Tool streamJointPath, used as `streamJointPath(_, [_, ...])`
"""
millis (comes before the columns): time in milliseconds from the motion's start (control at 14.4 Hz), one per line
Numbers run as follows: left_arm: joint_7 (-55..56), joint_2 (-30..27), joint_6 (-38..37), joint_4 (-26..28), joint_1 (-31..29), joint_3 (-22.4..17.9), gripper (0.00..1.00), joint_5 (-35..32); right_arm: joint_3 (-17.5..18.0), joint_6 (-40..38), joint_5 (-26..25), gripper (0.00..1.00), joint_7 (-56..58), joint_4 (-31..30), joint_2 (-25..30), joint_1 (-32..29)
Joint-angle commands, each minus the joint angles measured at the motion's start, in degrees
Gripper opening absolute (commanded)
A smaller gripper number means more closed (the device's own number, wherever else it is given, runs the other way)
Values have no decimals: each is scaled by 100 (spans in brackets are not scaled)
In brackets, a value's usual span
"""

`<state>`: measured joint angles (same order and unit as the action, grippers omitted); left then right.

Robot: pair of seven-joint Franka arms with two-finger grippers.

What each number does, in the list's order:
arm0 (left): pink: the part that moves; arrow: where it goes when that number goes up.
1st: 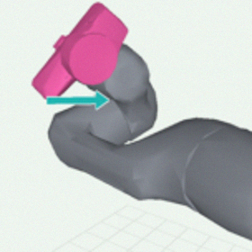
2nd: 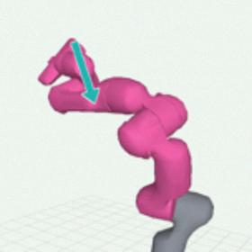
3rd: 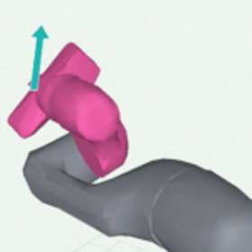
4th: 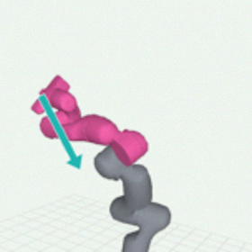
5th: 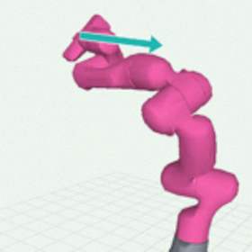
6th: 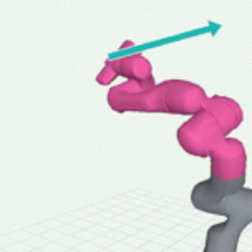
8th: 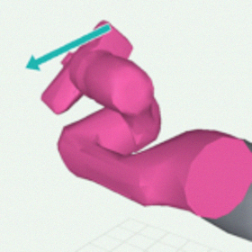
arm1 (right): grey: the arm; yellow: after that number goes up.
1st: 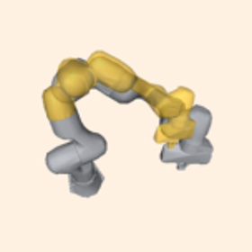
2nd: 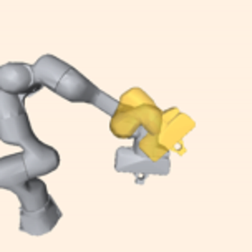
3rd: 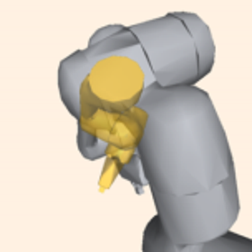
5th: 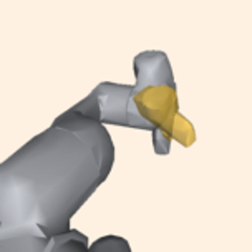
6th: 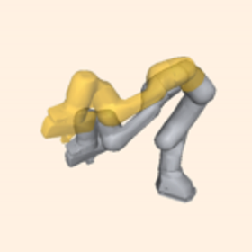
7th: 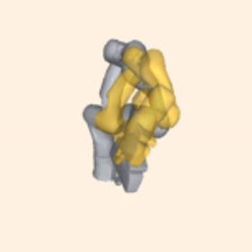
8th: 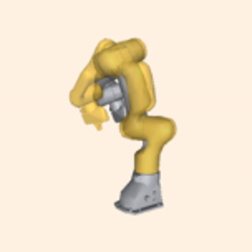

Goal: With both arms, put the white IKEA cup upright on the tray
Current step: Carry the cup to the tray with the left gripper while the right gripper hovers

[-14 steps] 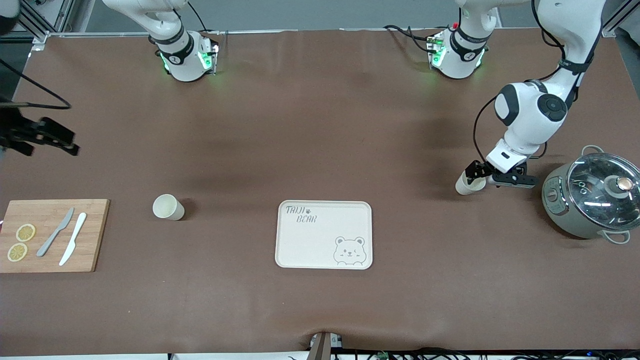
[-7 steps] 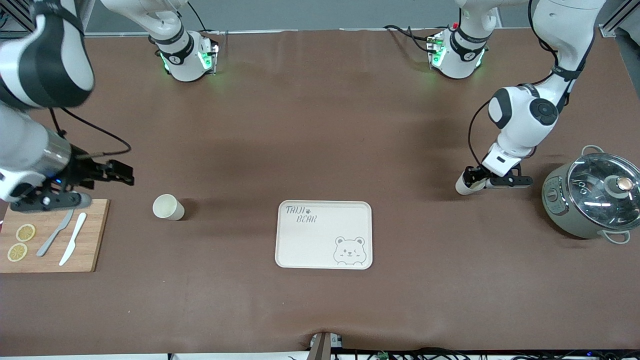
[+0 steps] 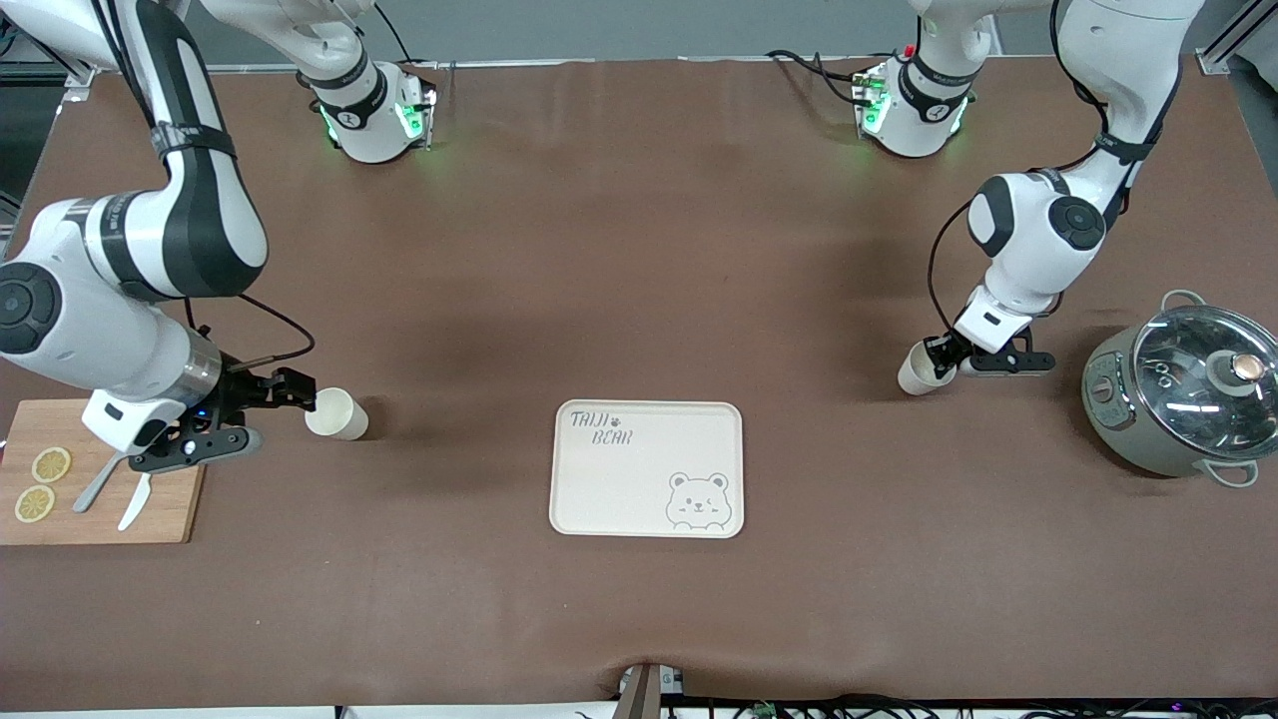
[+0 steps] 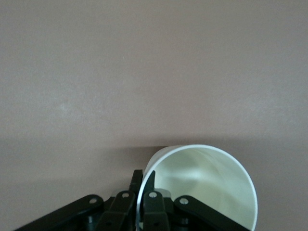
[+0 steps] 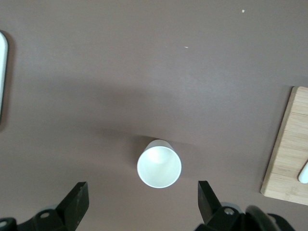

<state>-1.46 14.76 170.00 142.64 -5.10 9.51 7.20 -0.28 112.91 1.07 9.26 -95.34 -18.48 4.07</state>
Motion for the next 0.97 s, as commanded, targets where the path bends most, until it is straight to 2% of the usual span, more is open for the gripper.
streamJointPath(0, [354,106,43,-350,35,200,0,167,36,327,60,100,845,-247,64,-379])
streamJointPath(208, [1075,333,-202,-859,324,315,0,167,45,636,139,100,1622,-327,-129,-688])
streamJointPath(485, [1743,738,-739,-1633,781,306,0,150,36,697,473,100,1641,-327,-358,-697])
streamJointPath(692, [2472,1133,-924,-2203,1370,227,0,45,28,697,596,100,1623,-327,-551,-802])
streamJointPath(831, [3148,1327,-1501,-2765,1599,149,0,-401,19,680,570,100,1693,-327,-604,-882])
streamJointPath(900, [3673,1423,-2009,-3134,1739,79,0,-909,19,662,518,100,1720,-336,-613,-882])
